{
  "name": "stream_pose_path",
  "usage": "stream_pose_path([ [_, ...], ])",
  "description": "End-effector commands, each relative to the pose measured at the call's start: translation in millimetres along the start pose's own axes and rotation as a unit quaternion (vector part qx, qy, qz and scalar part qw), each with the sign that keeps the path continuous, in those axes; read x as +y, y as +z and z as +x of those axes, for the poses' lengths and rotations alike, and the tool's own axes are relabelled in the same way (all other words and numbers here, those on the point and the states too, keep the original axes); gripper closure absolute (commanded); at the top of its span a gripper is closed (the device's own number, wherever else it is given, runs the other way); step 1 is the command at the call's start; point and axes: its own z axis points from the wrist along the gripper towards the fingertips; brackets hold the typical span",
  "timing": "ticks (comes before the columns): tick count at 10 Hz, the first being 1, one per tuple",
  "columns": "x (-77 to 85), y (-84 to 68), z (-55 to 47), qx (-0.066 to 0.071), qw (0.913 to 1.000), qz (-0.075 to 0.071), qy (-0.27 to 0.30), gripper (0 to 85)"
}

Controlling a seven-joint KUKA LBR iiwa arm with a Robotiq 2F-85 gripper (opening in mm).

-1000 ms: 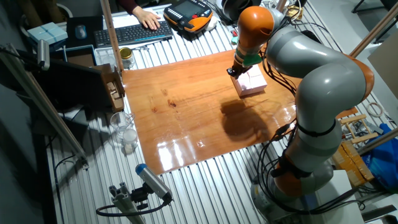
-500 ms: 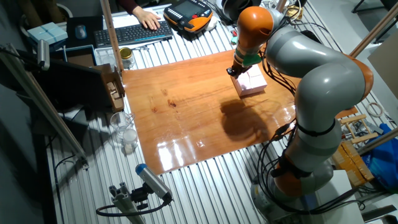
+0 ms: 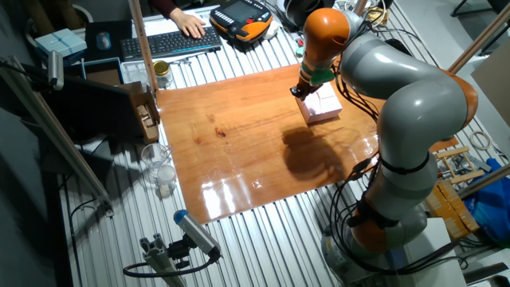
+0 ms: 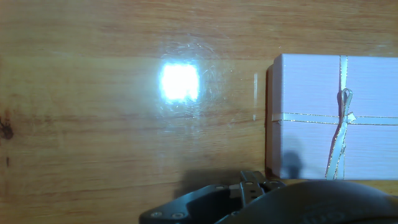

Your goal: Slide the outer casing onto the gift box

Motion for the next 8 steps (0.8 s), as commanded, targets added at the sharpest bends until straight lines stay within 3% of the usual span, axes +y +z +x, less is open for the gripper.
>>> stream_pose_path([
  [1,0.0,0.2,-0.5,0.000,1.0000,-0.001,0.000,85.0],
  [3,-0.5,0.8,-1.5,0.005,1.0000,-0.002,-0.001,85.0],
  [6,1.5,1.1,-1.1,0.023,0.9990,-0.036,0.012,85.0],
  [8,1.2,1.4,-1.7,0.023,0.9991,-0.033,0.010,85.0],
])
